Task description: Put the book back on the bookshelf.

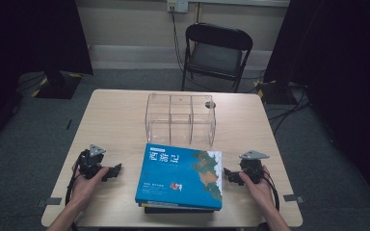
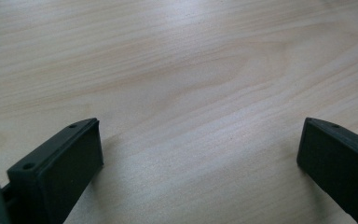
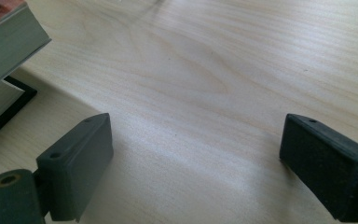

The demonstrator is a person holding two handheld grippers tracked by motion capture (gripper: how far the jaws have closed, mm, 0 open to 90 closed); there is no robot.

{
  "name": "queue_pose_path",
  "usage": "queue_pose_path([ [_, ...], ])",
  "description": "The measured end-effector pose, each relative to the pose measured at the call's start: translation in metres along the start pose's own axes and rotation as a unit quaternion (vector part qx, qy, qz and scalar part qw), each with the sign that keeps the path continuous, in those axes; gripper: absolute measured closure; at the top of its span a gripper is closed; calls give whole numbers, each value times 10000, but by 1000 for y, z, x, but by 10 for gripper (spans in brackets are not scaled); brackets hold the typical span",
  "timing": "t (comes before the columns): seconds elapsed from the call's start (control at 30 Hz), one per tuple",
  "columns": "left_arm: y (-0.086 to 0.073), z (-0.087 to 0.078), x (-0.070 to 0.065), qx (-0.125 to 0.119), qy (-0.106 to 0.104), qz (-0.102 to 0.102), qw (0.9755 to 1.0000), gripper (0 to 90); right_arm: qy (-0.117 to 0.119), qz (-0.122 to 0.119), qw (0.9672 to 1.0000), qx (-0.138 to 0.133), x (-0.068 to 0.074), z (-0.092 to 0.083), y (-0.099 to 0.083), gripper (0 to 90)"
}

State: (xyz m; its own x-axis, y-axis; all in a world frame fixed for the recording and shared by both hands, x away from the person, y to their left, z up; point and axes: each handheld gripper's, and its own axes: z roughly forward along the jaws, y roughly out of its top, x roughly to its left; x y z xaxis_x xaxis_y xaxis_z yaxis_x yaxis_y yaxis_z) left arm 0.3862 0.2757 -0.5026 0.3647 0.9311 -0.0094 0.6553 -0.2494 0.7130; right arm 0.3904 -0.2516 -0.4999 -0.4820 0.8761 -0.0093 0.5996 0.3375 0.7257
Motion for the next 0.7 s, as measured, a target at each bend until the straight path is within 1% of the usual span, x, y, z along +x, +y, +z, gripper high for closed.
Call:
queue_pose_path([
  [0.07,0,0,0,2,12,-9,10000,0,-15,12,10000,0,0,0,0,92],
  [0.1,1,-1,-1,23,54,-46,10000,3,-16,14,10000,0,0,0,0,92],
  [0.17,2,-3,-1,1,99,-147,9998,70,-34,21,10000,-1,1,0,0,92],
  [0.2,3,-4,0,1,119,-131,9998,123,-34,23,10000,-1,1,0,0,92],
  [0.23,3,-4,0,4,110,-148,9998,157,-33,20,10000,-3,1,0,0,92],
  [0.3,3,-5,0,17,108,-169,9998,161,-31,16,10000,-3,1,0,0,93],
  [0.33,4,-6,-1,69,91,-200,9997,165,-28,14,10000,-3,1,1,1,94],
  [0.37,5,-8,-1,119,15,-220,9997,179,-20,5,10000,4,1,1,1,100],
  [0.4,6,-8,-2,121,-75,-257,9996,199,3,-21,10000,12,1,0,1,124],
  [0.43,7,-10,-3,98,-237,-329,9991,210,58,-47,10000,11,1,0,2,140],
  [0.47,9,-12,-4,96,-314,-329,9989,215,156,-64,9998,57,1,-2,3,144],
  [0.5,10,-15,-7,9,-391,-287,9988,222,206,-59,9997,69,1,-3,3,148],
  [0.53,12,-18,-10,-31,-425,-167,9990,239,258,-95,9996,75,2,-5,4,172],
  [0.57,13,-22,-14,-157,-434,-118,9989,248,226,-155,9996,27,4,-8,5,193],
  [0.6,14,-26,-17,-224,-487,-97,9985,248,185,-175,9996,-100,6,-11,6,198],
  [0.63,14,-26,-17,-224,-487,-97,9985,248,185,-175,9996,-100,6,-11,6,198],
  [0.67,17,-33,-22,-369,-610,-164,9973,248,179,-172,9995,-205,6,-14,7,200],
  [0.7,18,-38,-25,-463,-763,-219,9958,248,214,-117,9990,-366,7,-20,10,215],
])
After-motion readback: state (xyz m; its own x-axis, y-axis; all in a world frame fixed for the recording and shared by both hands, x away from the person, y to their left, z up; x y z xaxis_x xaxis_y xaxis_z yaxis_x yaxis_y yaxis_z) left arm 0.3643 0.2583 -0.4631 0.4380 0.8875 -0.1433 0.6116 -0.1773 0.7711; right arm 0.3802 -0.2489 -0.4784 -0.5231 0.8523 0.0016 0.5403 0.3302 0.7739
